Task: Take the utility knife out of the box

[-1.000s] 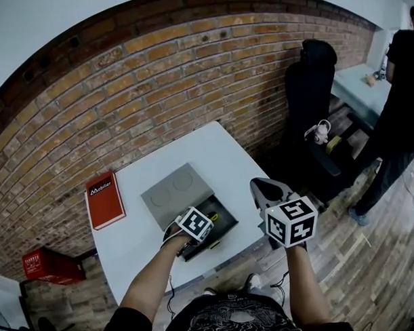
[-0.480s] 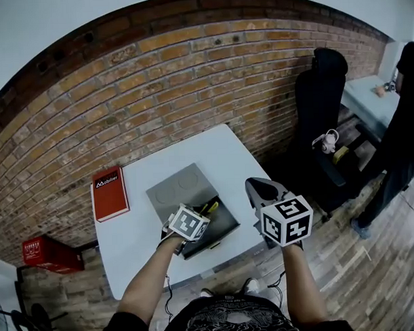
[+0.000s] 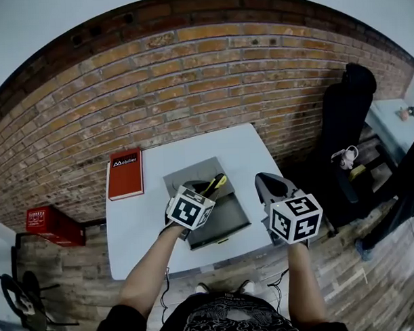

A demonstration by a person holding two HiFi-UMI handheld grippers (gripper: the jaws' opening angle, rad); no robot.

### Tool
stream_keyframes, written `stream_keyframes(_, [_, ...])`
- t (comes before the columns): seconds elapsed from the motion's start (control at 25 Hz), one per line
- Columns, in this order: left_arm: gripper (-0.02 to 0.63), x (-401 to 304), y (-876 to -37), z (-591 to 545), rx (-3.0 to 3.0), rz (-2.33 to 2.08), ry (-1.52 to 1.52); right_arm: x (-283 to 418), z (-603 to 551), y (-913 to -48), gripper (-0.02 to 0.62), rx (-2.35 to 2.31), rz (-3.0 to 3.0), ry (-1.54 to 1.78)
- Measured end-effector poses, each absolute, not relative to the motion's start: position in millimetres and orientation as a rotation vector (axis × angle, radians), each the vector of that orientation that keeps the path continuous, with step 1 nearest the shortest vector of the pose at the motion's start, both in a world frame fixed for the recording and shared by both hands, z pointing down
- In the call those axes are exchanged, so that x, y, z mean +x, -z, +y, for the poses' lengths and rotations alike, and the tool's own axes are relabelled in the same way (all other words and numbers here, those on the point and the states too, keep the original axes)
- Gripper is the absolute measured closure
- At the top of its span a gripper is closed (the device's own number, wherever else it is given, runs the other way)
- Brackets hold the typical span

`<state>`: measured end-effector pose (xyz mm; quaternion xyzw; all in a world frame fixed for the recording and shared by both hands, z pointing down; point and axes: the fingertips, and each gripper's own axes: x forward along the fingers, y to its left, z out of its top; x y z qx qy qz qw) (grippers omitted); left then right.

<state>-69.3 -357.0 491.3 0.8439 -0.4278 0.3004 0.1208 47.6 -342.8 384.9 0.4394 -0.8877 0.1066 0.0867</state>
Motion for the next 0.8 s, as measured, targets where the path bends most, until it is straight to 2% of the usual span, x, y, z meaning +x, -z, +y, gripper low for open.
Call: stream_keyframes(0.8, [0.477,-148,-373,-351,2.428,-1.760,-0.385,23,-353,-357,0.575,1.224,-2.721,-0.211])
